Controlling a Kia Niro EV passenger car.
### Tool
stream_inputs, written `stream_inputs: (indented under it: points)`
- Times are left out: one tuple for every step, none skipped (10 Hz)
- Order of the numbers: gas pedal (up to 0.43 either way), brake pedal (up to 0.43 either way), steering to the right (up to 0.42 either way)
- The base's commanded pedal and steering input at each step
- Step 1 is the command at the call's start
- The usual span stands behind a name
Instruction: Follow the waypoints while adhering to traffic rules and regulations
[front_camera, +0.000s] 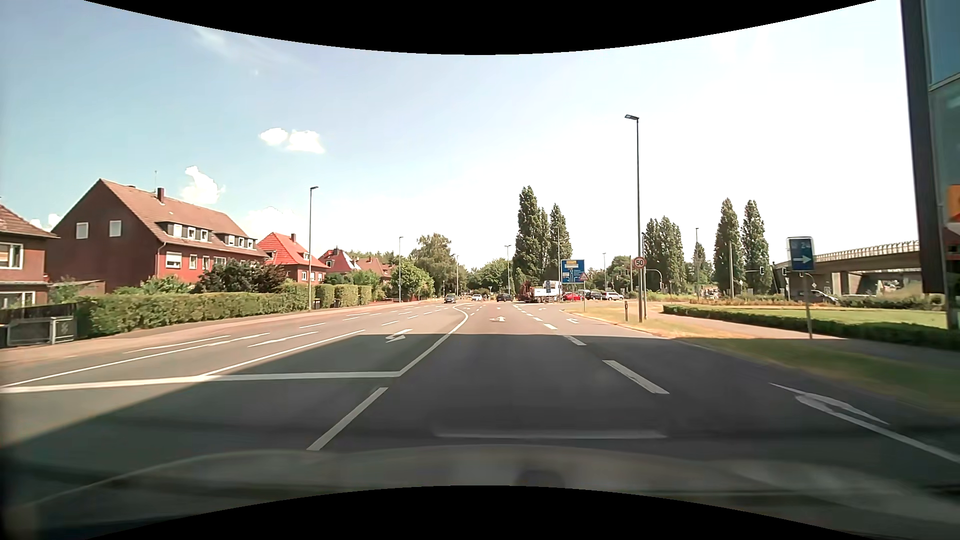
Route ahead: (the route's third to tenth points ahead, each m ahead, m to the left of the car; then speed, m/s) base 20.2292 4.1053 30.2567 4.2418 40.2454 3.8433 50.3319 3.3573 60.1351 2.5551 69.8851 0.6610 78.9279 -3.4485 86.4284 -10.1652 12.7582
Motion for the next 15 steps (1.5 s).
stream_inputs:
  points:
    - [0.000, 0.012, -0.005]
    - [0.000, 0.018, -0.005]
    - [0.000, 0.012, -0.006]
    - [0.000, 0.018, -0.006]
    - [0.000, 0.018, -0.006]
    - [0.000, 0.018, -0.006]
    - [0.000, 0.018, -0.005]
    - [0.000, 0.018, -0.005]
    - [0.000, 0.018, -0.004]
    - [0.000, 0.018, -0.003]
    - [0.000, 0.037, -0.003]
    - [0.000, 0.061, -0.003]
    - [0.000, 0.024, -0.003]
    - [0.000, 0.043, -0.003]
    - [0.000, 0.030, -0.002]
